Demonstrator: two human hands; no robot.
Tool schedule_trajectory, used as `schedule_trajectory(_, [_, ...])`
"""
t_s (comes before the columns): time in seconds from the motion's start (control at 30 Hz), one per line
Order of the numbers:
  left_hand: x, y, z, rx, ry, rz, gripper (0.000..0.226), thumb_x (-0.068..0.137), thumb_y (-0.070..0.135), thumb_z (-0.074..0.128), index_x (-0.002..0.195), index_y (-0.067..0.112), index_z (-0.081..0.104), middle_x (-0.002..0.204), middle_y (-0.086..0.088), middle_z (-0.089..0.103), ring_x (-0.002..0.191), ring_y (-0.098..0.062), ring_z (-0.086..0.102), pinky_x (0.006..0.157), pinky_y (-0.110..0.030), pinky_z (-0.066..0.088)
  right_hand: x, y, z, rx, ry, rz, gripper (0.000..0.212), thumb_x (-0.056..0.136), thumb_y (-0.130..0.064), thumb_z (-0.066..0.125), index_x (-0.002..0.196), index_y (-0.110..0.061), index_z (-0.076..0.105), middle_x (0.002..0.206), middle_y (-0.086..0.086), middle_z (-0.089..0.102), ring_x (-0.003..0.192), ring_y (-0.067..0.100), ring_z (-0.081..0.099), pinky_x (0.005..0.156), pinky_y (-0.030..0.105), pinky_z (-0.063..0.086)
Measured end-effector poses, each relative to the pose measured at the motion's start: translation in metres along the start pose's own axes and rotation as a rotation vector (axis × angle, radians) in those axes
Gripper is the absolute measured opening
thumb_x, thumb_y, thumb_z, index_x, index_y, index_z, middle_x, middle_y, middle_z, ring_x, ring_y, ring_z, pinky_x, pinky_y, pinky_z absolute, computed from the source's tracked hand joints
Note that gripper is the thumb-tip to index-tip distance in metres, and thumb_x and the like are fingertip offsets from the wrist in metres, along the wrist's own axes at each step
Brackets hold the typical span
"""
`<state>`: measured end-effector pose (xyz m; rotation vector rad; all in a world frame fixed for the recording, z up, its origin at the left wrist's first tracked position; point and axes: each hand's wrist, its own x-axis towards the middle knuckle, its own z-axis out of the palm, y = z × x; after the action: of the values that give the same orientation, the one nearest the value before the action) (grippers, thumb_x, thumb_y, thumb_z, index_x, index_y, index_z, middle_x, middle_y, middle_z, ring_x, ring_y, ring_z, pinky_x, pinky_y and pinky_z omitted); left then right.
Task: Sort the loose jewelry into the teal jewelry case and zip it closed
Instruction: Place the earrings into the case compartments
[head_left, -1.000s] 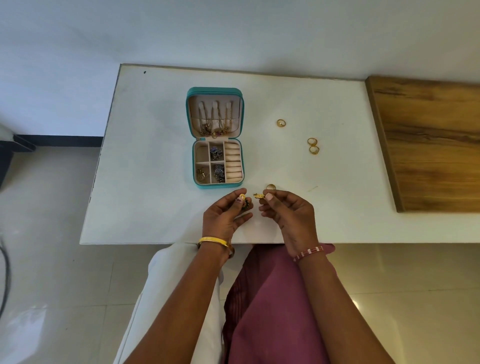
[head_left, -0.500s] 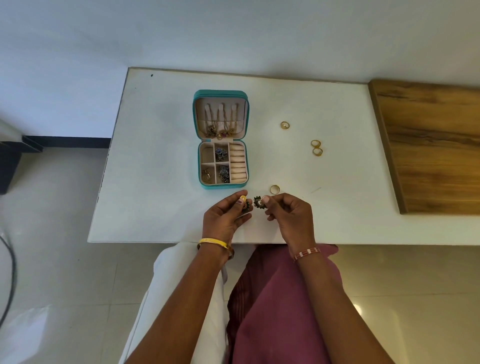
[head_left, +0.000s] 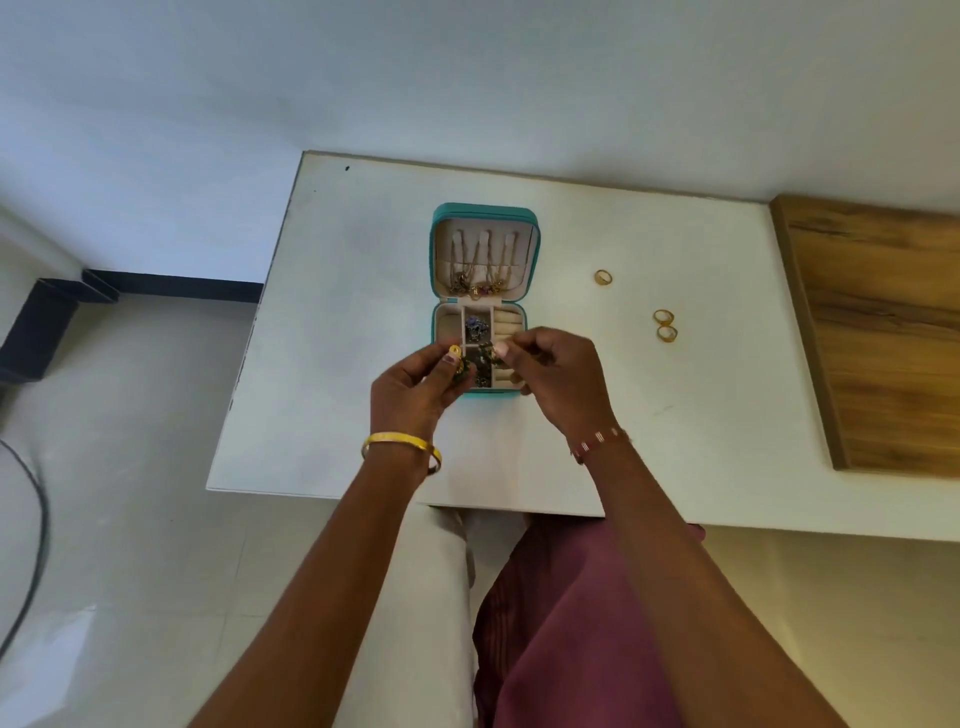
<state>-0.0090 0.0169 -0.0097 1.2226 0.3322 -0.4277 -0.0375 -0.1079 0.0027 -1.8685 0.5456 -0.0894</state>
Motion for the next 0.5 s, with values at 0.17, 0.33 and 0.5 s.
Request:
schedule_trajectory(0.17, [0.023,0.012,-0.010,0.061,0.071,0.046,0.029,0.085,-0.001,0.054,0.110,0.013,0.060,0.100,-0.008,0.064,0.081,-0.015,0.063,0.077,-0.023,0.056,0.040,-0.013,0.023,-0.295,-0.047,-0.117,0.016,0.085,-0.018,0.062,0.093,-0.005,0.067,0.091,0.007,0.067,0.078,0.013,0.053,0.065,0.018,0.037])
schedule_trajectory(0.33, [0.030,0.010,-0.018,0.076,0.126,0.015,0.028,0.086,0.000,0.054,0.113,0.007,0.061,0.100,-0.012,0.063,0.086,-0.021,0.061,0.080,-0.027,0.055,0.062,-0.014,0.034,-0.516,-0.195,-0.103,0.013,0.089,-0.021,0.057,0.088,-0.009,0.063,0.092,0.008,0.065,0.081,0.022,0.057,0.072,0.027,0.043])
schedule_trajectory(0.5, [0.030,0.006,-0.024,0.082,0.135,-0.015,0.028,0.086,0.002,0.054,0.113,0.006,0.061,0.099,-0.011,0.063,0.088,-0.021,0.062,0.080,-0.027,0.055,0.071,-0.015,0.041,-0.647,-0.325,-0.098,0.016,0.090,-0.020,0.055,0.088,-0.006,0.063,0.092,0.013,0.066,0.082,0.025,0.059,0.069,0.027,0.041])
